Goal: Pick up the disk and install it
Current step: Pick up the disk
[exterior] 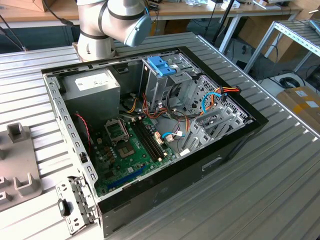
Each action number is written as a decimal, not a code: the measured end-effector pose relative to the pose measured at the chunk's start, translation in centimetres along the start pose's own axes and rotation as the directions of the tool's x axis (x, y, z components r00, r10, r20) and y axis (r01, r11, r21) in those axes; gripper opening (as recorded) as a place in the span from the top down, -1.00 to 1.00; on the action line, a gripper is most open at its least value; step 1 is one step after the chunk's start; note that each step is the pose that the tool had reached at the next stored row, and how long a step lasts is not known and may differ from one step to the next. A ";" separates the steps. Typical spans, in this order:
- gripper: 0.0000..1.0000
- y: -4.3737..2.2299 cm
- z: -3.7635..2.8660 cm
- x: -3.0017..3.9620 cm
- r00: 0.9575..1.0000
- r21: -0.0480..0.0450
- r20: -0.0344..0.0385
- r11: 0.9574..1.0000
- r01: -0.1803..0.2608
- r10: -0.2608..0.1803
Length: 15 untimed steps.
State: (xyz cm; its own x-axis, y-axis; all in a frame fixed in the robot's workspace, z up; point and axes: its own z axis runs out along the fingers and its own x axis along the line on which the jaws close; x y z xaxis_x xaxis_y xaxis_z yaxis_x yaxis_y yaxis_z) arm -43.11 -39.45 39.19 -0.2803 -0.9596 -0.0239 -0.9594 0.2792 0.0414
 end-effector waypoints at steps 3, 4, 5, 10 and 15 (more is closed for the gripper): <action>0.80 0.00 0.00 0.00 1.000 0.000 -0.001 1.000 0.020 -0.020; 0.80 0.00 0.00 0.00 1.000 -0.001 -0.001 1.000 0.025 -0.025; 0.80 0.00 0.00 0.00 0.999 -0.001 -0.001 0.999 0.032 -0.032; 0.80 0.00 0.00 0.00 0.998 -0.002 -0.003 0.998 0.069 -0.069; 0.80 0.00 0.00 0.00 0.996 -0.002 -0.004 0.996 0.093 -0.093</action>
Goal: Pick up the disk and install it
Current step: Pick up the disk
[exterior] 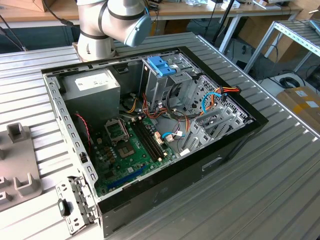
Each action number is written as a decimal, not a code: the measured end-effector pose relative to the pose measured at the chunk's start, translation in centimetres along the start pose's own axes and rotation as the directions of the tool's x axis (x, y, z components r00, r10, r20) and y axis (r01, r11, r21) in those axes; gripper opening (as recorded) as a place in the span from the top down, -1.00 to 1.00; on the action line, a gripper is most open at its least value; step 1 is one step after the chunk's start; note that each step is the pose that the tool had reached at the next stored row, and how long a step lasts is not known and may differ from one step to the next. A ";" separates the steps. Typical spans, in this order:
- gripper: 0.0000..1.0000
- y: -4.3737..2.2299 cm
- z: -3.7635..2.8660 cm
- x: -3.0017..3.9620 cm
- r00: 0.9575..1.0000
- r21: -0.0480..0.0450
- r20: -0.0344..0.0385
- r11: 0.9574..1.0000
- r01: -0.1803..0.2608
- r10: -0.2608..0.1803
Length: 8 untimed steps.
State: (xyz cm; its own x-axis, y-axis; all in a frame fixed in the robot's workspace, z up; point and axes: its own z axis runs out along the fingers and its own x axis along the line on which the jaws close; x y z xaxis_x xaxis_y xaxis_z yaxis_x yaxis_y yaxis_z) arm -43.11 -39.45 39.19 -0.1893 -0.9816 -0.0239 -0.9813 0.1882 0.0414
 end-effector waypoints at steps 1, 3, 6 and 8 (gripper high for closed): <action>0.80 0.00 0.00 0.00 1.000 0.000 0.000 1.000 0.005 -0.005; 0.80 0.01 0.00 0.00 1.000 0.000 -0.001 1.000 0.016 -0.016; 0.80 0.00 0.00 0.00 0.999 -0.001 -0.001 0.999 0.034 -0.034; 0.80 0.00 0.00 0.00 0.999 -0.001 -0.002 0.999 0.045 -0.045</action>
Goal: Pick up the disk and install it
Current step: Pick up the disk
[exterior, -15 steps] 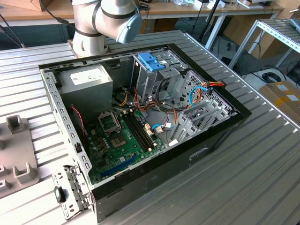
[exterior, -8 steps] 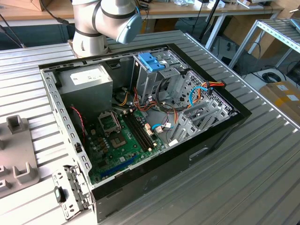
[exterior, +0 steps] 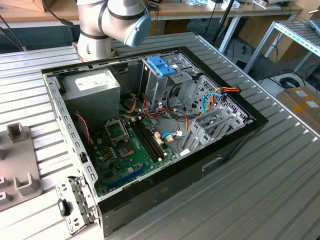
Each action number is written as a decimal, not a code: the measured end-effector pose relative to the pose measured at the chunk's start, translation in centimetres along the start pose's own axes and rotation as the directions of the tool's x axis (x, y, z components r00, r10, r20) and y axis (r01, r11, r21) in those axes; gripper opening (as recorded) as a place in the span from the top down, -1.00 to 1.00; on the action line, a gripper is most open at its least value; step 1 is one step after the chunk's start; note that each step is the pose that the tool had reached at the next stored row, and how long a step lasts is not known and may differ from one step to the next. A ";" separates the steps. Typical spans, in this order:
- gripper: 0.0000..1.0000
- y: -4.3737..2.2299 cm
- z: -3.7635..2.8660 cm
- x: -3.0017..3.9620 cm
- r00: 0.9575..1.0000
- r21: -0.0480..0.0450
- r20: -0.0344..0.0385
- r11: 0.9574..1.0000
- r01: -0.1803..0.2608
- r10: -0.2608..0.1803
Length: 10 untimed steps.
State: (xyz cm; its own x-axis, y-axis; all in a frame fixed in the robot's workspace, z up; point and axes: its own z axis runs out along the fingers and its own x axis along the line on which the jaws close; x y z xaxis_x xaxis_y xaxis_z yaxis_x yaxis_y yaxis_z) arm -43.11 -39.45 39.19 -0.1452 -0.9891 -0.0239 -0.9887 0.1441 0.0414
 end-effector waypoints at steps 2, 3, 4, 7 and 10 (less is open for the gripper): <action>0.80 0.00 0.00 0.00 1.000 0.000 0.000 1.000 0.011 -0.011; 0.80 0.00 0.00 0.00 1.000 -0.001 -0.001 1.000 0.019 -0.019; 0.80 0.00 0.00 0.00 1.000 -0.001 -0.001 1.000 0.025 -0.025; 0.80 0.00 0.00 0.00 0.999 -0.001 -0.002 0.999 0.040 -0.040; 0.80 0.00 0.00 0.00 0.998 -0.001 -0.002 0.998 0.058 -0.058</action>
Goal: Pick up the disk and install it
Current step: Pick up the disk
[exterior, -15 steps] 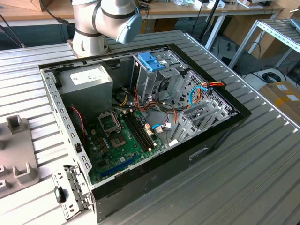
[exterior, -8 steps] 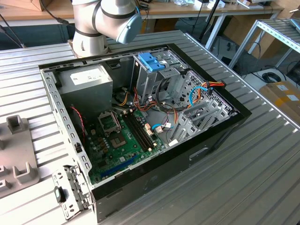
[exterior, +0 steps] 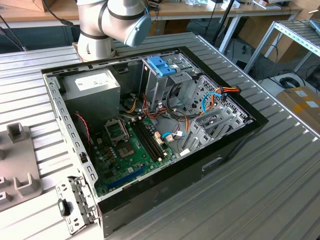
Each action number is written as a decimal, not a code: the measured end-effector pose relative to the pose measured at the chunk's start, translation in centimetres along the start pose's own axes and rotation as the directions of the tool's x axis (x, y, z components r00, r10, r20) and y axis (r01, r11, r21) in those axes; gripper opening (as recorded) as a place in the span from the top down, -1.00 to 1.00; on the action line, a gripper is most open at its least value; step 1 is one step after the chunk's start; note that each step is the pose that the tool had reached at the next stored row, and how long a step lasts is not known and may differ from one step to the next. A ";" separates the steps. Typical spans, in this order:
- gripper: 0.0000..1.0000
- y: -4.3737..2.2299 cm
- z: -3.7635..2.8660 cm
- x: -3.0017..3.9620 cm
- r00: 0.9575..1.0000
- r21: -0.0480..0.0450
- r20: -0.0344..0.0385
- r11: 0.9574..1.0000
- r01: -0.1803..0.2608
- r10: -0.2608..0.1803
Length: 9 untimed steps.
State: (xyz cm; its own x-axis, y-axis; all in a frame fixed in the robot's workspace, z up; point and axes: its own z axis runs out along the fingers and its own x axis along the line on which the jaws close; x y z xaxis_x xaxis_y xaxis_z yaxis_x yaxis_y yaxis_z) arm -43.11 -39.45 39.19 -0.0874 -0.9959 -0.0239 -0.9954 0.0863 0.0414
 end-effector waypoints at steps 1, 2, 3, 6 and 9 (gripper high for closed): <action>0.80 0.00 0.00 0.00 1.000 0.000 0.000 1.000 0.007 -0.007; 0.80 0.00 0.00 0.00 1.000 0.000 -0.001 1.000 0.011 -0.011; 0.80 0.00 0.00 0.00 1.000 0.000 -0.001 1.000 0.017 -0.017; 0.80 0.00 0.01 -0.01 1.000 -0.001 -0.001 1.000 0.025 -0.025; 0.80 0.00 0.05 -0.04 1.000 0.000 -0.001 1.000 0.008 -0.008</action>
State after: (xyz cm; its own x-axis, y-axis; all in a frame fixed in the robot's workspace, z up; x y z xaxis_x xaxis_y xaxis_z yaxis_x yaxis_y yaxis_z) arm -43.11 -39.41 39.14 -0.0791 -0.9966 -0.0237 -0.9961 0.0780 0.0416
